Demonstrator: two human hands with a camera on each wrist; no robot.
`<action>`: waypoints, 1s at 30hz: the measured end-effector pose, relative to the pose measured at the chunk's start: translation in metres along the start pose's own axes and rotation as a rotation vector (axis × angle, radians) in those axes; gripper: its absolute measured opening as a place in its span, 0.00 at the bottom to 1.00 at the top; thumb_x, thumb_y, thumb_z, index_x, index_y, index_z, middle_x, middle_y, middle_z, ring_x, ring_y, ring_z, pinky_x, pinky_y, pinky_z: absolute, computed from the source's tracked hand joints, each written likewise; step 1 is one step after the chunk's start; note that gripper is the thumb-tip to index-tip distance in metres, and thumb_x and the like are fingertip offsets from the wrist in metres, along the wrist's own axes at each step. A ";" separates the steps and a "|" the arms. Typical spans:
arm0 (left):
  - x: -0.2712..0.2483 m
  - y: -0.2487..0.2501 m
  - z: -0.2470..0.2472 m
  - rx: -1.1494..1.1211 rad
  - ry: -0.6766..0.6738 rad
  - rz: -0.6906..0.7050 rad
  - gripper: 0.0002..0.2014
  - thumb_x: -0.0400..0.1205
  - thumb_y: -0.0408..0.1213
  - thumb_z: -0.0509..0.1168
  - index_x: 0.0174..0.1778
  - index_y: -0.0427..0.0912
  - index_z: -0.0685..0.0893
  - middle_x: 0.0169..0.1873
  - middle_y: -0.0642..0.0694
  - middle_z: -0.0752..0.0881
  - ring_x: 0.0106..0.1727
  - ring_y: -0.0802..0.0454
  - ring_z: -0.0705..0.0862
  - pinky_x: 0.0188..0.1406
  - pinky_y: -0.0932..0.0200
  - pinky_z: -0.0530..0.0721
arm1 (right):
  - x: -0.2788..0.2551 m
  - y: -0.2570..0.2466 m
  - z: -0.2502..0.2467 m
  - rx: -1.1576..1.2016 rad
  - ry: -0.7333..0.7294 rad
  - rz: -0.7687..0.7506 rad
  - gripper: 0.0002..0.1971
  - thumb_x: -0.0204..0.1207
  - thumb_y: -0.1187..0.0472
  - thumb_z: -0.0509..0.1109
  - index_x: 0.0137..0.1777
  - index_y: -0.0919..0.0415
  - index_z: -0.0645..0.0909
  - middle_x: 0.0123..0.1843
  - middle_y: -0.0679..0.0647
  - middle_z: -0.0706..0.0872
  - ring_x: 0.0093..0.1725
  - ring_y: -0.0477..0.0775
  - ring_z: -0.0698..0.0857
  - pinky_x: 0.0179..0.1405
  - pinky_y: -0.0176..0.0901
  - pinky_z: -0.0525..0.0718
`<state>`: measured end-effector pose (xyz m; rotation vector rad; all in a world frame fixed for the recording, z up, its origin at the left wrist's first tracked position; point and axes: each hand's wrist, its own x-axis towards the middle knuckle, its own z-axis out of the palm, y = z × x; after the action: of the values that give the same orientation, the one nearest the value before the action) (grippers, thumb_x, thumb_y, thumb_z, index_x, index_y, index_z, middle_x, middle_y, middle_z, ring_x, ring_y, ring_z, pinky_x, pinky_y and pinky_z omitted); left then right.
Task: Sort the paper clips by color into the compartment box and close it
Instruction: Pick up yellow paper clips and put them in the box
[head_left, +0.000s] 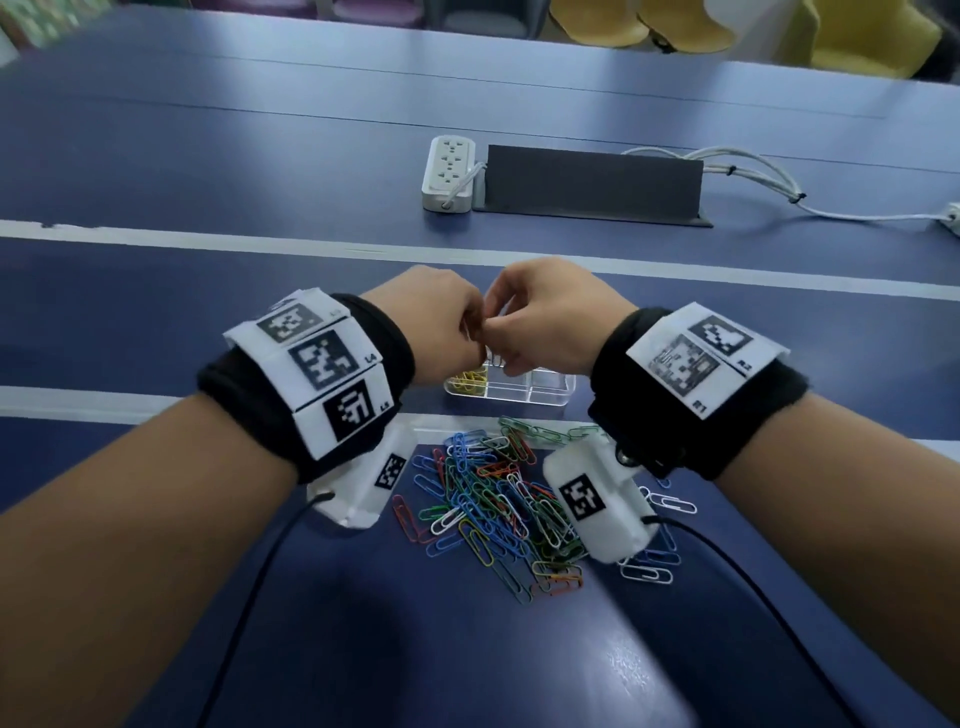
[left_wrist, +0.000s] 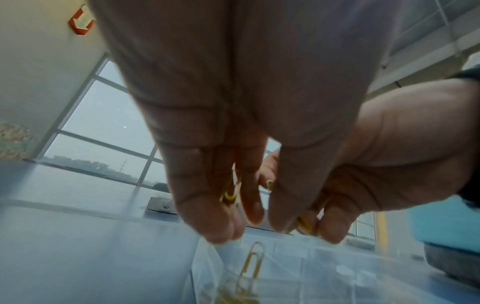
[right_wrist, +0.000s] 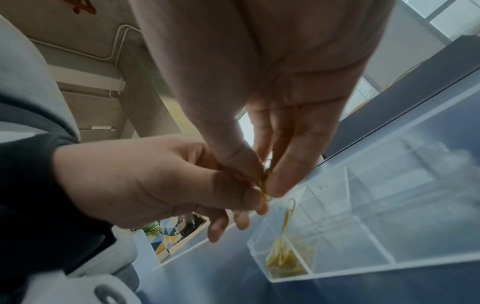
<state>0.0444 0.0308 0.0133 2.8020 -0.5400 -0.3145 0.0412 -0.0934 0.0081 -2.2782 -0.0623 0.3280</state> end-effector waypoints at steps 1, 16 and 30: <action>-0.001 -0.002 0.000 -0.038 0.007 -0.008 0.09 0.76 0.38 0.65 0.51 0.44 0.83 0.37 0.49 0.81 0.41 0.50 0.76 0.42 0.60 0.72 | 0.002 -0.001 0.001 0.023 -0.004 0.008 0.07 0.72 0.65 0.69 0.34 0.57 0.77 0.29 0.53 0.83 0.26 0.52 0.84 0.39 0.47 0.91; -0.011 -0.010 0.001 -0.353 0.047 -0.005 0.23 0.82 0.35 0.61 0.73 0.54 0.71 0.39 0.54 0.89 0.34 0.67 0.80 0.47 0.64 0.75 | -0.006 -0.003 -0.002 -0.139 -0.007 -0.031 0.11 0.74 0.64 0.60 0.37 0.52 0.83 0.40 0.58 0.90 0.36 0.59 0.91 0.42 0.53 0.92; -0.043 -0.003 0.013 -0.132 -0.046 0.199 0.04 0.75 0.43 0.68 0.43 0.51 0.86 0.32 0.52 0.86 0.34 0.58 0.81 0.41 0.62 0.80 | -0.061 0.019 -0.005 -0.584 -0.197 -0.212 0.06 0.67 0.52 0.73 0.43 0.47 0.87 0.29 0.41 0.80 0.32 0.43 0.78 0.33 0.30 0.74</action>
<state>0.0036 0.0476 0.0069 2.5943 -0.7727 -0.3597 -0.0180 -0.1190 0.0100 -2.7703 -0.5617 0.4667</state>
